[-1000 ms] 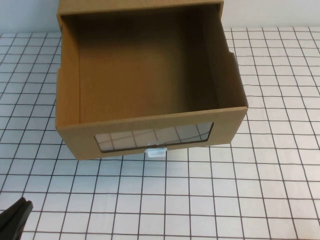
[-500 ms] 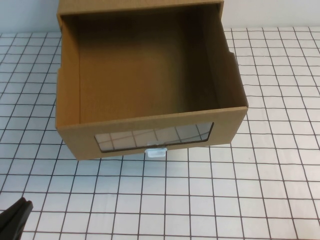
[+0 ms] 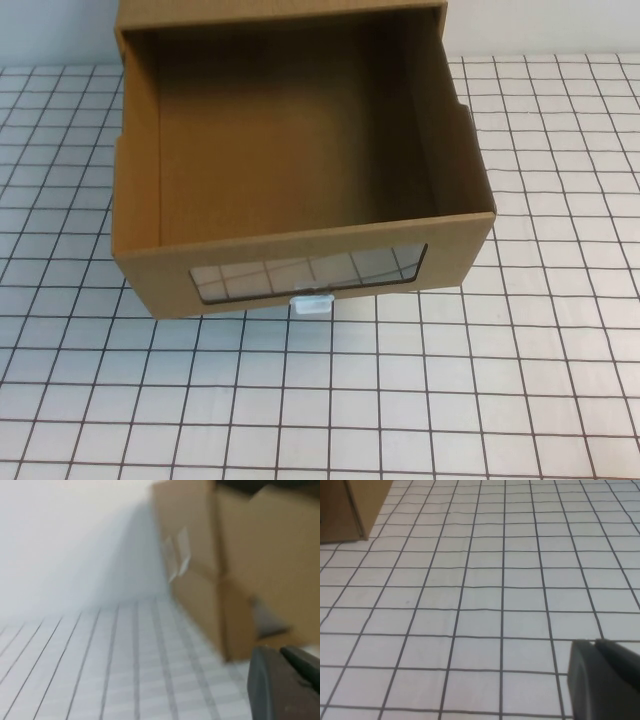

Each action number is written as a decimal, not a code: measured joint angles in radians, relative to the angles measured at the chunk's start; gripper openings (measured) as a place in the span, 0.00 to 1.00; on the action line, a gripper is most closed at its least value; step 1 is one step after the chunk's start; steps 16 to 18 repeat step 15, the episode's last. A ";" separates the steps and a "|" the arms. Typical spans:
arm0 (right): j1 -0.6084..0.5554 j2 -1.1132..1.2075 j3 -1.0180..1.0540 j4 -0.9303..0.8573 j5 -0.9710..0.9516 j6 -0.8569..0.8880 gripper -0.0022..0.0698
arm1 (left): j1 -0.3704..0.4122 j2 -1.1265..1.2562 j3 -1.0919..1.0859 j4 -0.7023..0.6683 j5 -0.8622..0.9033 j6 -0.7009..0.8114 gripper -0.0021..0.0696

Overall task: Open the shoe box
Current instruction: 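Pull the top drawer of the cardboard box fully open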

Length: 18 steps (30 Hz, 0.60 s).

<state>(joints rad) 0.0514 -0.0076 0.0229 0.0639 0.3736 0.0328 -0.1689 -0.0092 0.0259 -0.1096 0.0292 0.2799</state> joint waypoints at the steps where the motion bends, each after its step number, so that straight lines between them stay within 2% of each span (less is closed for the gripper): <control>1: 0.000 0.000 0.000 0.000 0.000 0.000 0.01 | 0.035 0.000 0.000 0.002 0.029 -0.014 0.03; 4: 0.000 0.000 0.000 0.000 0.000 0.000 0.01 | 0.111 0.000 0.000 0.010 0.128 -0.040 0.03; 6: 0.000 0.000 0.000 0.000 0.000 0.000 0.01 | 0.129 0.000 0.000 0.029 0.205 -0.052 0.03; 10: 0.000 0.000 0.000 0.000 0.000 0.000 0.01 | 0.132 0.000 0.000 0.060 0.328 -0.076 0.03; 18: 0.000 0.000 0.000 0.000 0.000 0.000 0.01 | 0.132 -0.003 0.000 0.064 0.333 -0.082 0.03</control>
